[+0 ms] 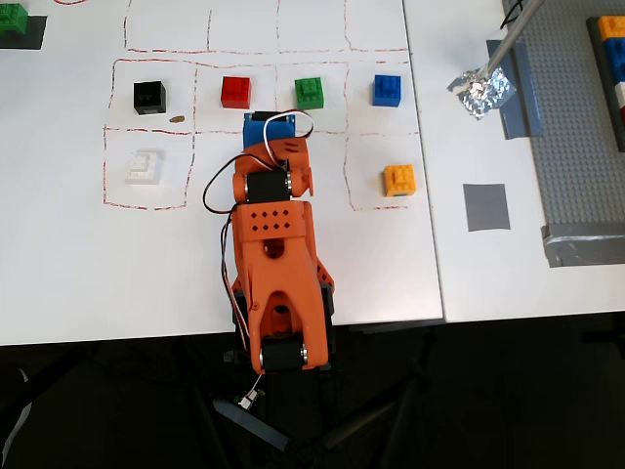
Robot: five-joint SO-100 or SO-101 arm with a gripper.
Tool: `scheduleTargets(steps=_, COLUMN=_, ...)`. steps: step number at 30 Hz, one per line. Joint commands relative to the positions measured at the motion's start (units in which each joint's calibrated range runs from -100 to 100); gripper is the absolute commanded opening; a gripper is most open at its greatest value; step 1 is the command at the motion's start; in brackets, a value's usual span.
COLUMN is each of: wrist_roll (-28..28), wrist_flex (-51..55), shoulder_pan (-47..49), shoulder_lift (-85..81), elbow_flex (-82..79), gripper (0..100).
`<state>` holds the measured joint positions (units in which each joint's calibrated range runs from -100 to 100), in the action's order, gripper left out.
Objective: Grab the block and put it in the grey marker
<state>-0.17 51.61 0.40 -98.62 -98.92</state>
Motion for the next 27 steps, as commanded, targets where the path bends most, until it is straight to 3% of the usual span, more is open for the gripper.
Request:
scheduleTargets(steps=1, wrist_roll=0.2, wrist_flex=-0.3, shoulder_pan=-0.4, shoulder_lift=-0.9, elbow_flex=-0.8, gripper=0)
scheduleTargets(steps=13, wrist_roll=1.4, wrist_flex=-0.3, shoulder_pan=-4.8, shoulder_lift=4.6, elbow_flex=3.2, gripper=0)
scheduleTargets(steps=20, wrist_roll=1.5, wrist_flex=-2.9, shoulder_pan=-13.7, shoulder_lift=24.6, elbow_flex=17.1, gripper=0)
scheduleTargets(steps=27, wrist_roll=5.1, wrist_flex=-0.7, shoulder_pan=-20.6, shoulder_lift=48.9, elbow_flex=38.1, gripper=0)
